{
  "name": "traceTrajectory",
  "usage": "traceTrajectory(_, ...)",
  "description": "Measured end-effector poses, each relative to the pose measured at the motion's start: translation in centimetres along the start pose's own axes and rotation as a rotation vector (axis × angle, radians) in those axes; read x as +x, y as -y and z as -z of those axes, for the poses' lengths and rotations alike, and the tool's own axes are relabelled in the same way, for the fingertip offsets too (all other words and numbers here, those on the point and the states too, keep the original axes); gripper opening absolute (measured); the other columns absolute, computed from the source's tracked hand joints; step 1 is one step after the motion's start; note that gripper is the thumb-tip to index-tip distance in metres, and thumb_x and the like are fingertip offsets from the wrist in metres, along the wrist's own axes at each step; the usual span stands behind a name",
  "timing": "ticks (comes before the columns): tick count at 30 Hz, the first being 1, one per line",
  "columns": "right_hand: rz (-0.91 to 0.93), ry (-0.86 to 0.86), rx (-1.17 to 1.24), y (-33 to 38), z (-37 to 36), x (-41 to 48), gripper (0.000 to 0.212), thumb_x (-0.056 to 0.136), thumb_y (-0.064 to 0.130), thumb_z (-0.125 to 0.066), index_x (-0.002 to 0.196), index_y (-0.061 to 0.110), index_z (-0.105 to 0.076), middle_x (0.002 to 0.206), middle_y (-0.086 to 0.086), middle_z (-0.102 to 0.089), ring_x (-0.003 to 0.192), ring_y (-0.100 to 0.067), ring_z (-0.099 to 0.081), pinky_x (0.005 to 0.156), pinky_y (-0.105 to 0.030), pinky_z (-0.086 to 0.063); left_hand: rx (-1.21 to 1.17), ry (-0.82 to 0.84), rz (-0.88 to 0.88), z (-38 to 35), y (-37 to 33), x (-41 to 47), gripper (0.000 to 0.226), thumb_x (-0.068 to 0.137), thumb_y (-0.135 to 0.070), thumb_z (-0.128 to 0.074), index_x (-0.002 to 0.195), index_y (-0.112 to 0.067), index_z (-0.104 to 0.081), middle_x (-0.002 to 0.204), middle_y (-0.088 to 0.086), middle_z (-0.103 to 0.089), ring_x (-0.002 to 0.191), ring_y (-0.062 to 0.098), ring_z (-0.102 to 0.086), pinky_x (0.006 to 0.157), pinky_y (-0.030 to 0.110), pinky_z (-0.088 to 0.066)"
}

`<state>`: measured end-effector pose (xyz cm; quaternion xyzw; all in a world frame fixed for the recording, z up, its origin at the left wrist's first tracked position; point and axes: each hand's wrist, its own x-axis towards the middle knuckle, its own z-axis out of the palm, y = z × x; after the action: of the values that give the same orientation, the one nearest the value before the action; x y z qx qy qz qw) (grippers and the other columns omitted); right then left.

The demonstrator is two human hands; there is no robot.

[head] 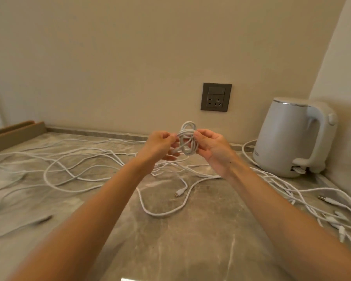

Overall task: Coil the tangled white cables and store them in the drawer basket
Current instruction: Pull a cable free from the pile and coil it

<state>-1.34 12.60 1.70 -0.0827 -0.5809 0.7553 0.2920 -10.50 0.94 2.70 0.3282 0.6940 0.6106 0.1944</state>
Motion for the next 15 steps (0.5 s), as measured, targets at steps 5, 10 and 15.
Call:
traceTrajectory(5, -0.033, 0.051, 0.179, -0.7, -6.7, -1.1, 0.006, 0.092, 0.0, -0.05, 0.093, 0.001, -0.056, 0.079, -0.009, -0.068, 0.066, -0.012, -0.067, 0.065, -0.021, -0.056, -0.012, -0.056, -0.038, 4.7, -0.1, -3.9, 0.021, 0.097, -0.014, -0.045, 0.078, -0.007, -0.053, 0.064, 0.009, -0.052, 0.036, 0.003, -0.053, 0.04, 0.014, -0.045)
traceTrajectory(10, -0.06, 0.151, 0.31, -2.9, -13.6, -3.1, 0.014, 0.095, 0.0, -0.044, 0.089, 0.0, -0.056, 0.065, -0.004, -0.07, 0.059, -0.011, -0.068, 0.062, -0.021, -0.057, 0.19, -0.086, 0.076, 9.3, -0.3, -8.4, 0.025, 0.101, -0.03, -0.034, 0.091, -0.013, -0.05, 0.061, 0.009, -0.059, 0.036, 0.01, -0.055, 0.042, 0.019, -0.043)
traceTrajectory(15, -0.145, 0.273, 0.37, -5.3, -19.7, -4.6, 0.013, 0.095, 0.002, -0.046, 0.096, -0.002, -0.058, 0.074, -0.007, -0.071, 0.067, -0.014, -0.069, 0.068, -0.024, -0.058, 0.189, -0.085, 0.208, 14.8, -0.2, -13.2, 0.024, 0.099, -0.035, -0.035, 0.094, -0.018, -0.051, 0.072, 0.007, -0.064, 0.056, 0.014, -0.06, 0.053, 0.02, -0.047)
